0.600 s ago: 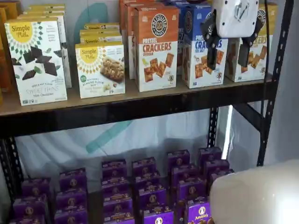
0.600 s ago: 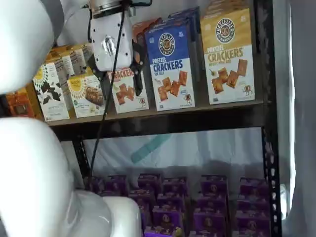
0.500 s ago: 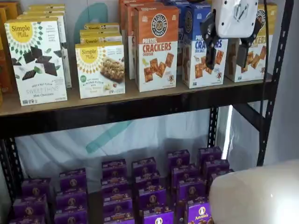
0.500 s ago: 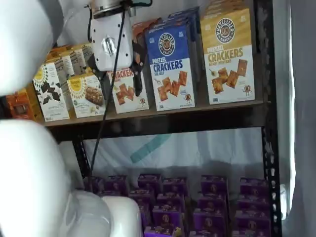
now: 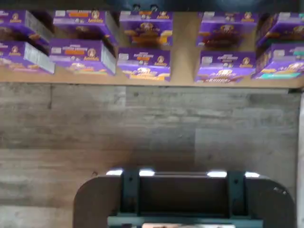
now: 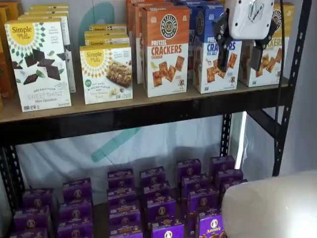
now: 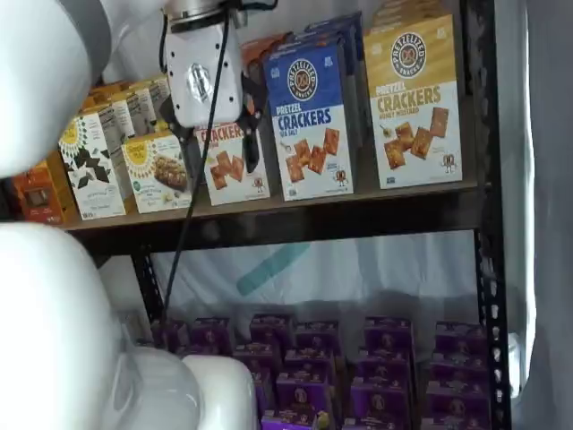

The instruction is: Retrieve the yellow and white box located on the top shelf, the sixth one from the left

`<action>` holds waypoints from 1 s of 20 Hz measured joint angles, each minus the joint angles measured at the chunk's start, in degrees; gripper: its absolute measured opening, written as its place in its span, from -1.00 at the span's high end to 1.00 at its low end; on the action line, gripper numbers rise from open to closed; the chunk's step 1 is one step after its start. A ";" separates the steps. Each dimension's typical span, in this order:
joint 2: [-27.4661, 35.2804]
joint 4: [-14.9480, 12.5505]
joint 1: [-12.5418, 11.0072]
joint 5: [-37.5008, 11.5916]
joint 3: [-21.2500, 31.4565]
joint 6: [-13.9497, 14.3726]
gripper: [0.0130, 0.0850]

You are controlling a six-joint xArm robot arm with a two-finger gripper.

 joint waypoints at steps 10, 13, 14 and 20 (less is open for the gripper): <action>4.51 -4.65 -9.99 -8.35 -0.71 -11.25 -1.00; 7.66 -3.16 -15.80 -10.97 -2.40 -16.61 -1.00; 8.48 -2.60 -17.24 -11.60 -2.89 -17.92 -1.00; 12.58 -0.44 -23.30 -13.66 -5.80 -23.60 -1.00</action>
